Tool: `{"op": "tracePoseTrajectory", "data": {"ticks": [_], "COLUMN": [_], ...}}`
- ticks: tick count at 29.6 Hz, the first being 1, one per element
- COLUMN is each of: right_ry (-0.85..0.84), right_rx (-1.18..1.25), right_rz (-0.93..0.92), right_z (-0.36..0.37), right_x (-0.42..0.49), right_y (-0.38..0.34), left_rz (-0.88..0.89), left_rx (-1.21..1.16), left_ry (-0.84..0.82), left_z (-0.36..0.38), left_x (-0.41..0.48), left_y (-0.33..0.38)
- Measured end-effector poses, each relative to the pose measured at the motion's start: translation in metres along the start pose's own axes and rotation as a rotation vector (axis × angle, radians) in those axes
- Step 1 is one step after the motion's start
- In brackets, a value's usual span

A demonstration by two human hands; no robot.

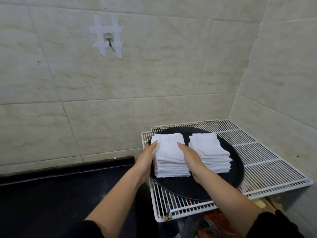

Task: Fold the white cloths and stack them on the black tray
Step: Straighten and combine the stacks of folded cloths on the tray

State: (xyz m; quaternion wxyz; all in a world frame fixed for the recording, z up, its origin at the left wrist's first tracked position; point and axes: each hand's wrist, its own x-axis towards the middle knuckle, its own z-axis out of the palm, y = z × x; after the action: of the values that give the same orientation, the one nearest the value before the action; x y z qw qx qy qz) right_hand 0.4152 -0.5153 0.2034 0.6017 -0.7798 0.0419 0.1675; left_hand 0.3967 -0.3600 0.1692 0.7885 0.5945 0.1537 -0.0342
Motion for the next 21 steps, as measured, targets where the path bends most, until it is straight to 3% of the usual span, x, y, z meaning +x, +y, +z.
{"op": "tracePoseTrajectory", "data": {"ticks": [11,15,18,21], "right_ry": [-0.083,-0.060,0.071,0.086], "right_rx": [0.227,0.034,-0.197,-0.434], "right_rz": [0.064,-0.001,-0.225,-0.439], "right_z": [-0.003,-0.004,-0.002,0.005], "right_x": [0.000,0.004,0.011,0.012], "right_y": [-0.004,-0.011,-0.030,-0.047], "left_rz": [-0.082,-0.033,0.020,0.031], "left_rx": [0.085,0.042,0.051,0.119], "left_ry": [0.030,-0.004,-0.035,-0.060], "left_z": [0.010,0.007,0.006,0.003], "left_x": [-0.004,-0.001,-0.003,-0.005], "left_y": [0.000,0.000,0.006,0.005]}}
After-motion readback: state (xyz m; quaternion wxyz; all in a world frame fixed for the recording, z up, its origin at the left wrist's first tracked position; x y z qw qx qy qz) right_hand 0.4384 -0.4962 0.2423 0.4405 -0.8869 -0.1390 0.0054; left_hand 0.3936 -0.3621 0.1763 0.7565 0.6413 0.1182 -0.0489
